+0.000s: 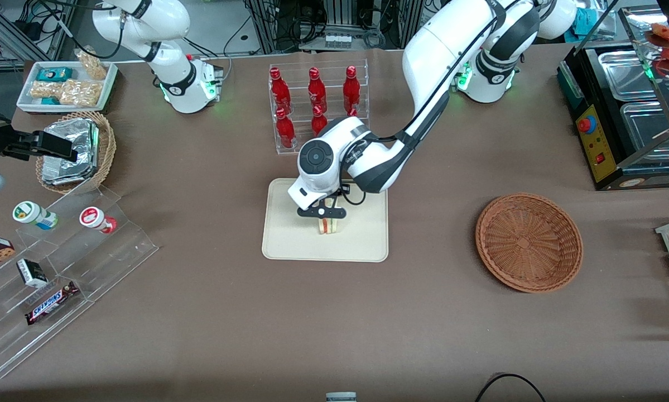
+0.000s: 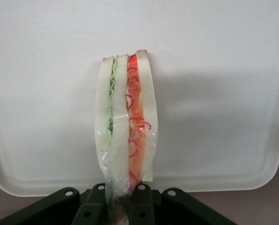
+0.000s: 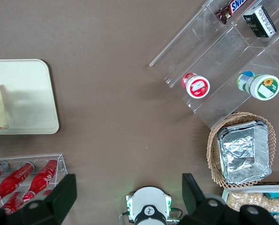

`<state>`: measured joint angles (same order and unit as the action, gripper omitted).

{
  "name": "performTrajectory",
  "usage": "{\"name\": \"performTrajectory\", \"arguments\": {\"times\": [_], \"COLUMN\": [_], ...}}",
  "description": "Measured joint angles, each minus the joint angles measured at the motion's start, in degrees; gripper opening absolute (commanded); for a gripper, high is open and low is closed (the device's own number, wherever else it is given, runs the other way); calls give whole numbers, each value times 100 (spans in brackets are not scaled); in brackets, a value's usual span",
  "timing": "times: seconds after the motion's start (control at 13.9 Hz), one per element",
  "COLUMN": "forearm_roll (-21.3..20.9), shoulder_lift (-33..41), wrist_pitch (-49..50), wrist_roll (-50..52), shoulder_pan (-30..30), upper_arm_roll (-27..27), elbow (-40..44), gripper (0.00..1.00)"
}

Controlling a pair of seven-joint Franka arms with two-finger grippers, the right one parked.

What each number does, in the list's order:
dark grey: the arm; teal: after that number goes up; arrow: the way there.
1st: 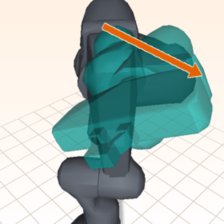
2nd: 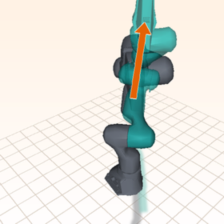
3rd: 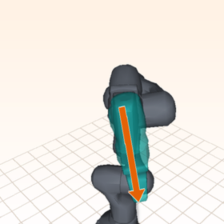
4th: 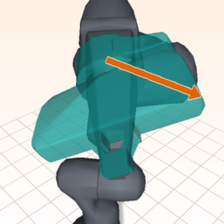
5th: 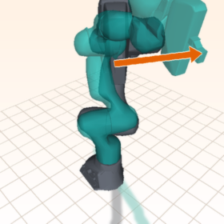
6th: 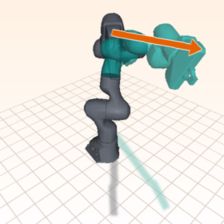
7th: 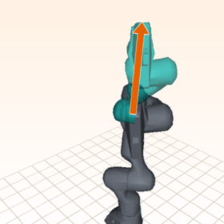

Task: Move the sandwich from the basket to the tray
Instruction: 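Lower the sandwich onto the tray and open the left gripper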

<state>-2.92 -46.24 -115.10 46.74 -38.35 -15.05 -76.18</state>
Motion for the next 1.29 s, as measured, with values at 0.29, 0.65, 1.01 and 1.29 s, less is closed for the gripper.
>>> {"name": "performTrajectory", "arguments": {"times": [0.29, 0.65, 1.01, 1.29], "forearm_roll": [-156, -178, -188, -195], "shoulder_lift": [-42, -42, 36, 613], "wrist_pitch": [-43, -54, 79, 804], "wrist_roll": [0, -7, -7, -7], "shoulder_pan": [-29, -29, -10, 342], "upper_arm_roll": [1, 13, 77, 235], "elbow": [0, 5, 108, 200], "gripper": [70, 100, 100, 100]}}
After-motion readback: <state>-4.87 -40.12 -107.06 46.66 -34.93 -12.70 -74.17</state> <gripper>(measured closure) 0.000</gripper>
